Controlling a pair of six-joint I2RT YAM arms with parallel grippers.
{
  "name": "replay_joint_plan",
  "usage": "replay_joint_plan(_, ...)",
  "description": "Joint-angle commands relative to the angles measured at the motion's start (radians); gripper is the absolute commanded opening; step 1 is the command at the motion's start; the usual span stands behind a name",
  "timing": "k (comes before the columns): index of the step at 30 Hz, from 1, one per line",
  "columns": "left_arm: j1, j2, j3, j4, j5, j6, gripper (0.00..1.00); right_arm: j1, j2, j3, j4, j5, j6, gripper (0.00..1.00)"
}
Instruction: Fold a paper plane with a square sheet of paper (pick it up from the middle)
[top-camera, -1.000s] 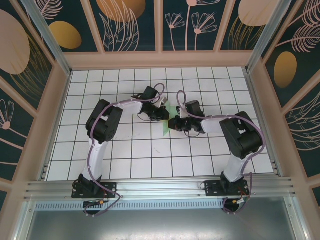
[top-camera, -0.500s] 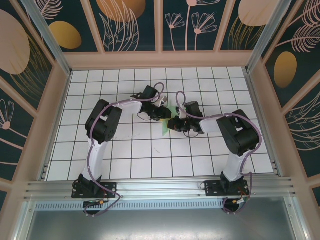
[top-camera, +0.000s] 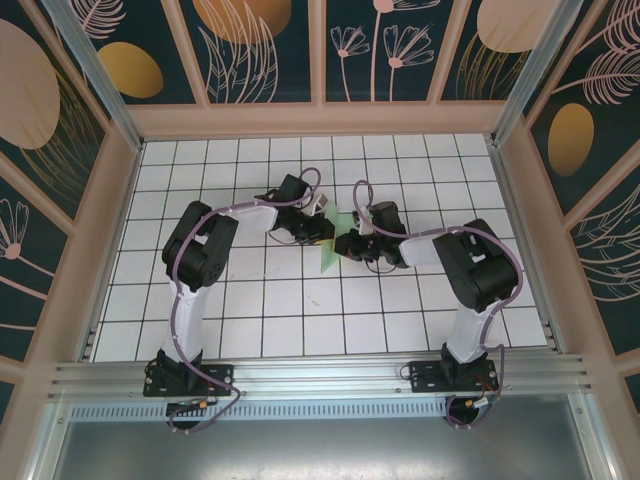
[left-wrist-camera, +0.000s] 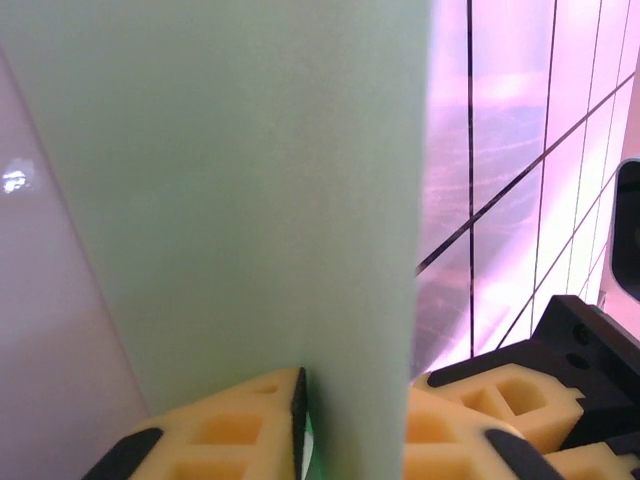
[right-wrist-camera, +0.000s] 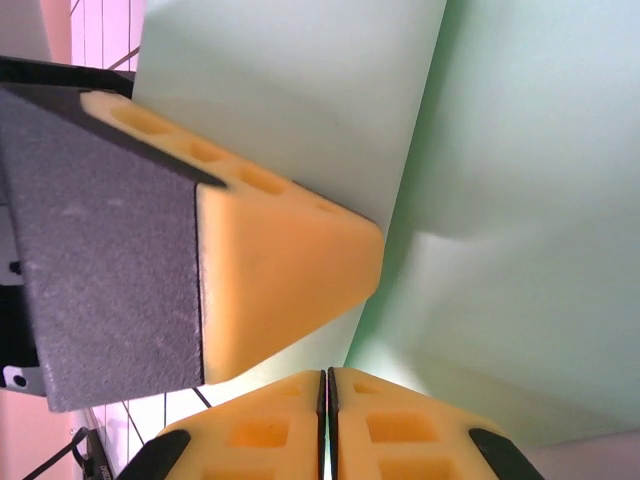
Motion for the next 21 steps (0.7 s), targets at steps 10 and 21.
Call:
replay_joint_plan(10,0.004,-0.202,-0.24,0.275,-0.062,-0.318,0.13,0.001,-0.073,0.005,-0.127,0.161,-0.057,0.14)
replay_joint_plan(21,-0.064,-0.378,-0.419,0.262,-0.266,-0.453,0.11,0.047,-0.143,-0.022,-0.19,0.181,-0.106,0.15)
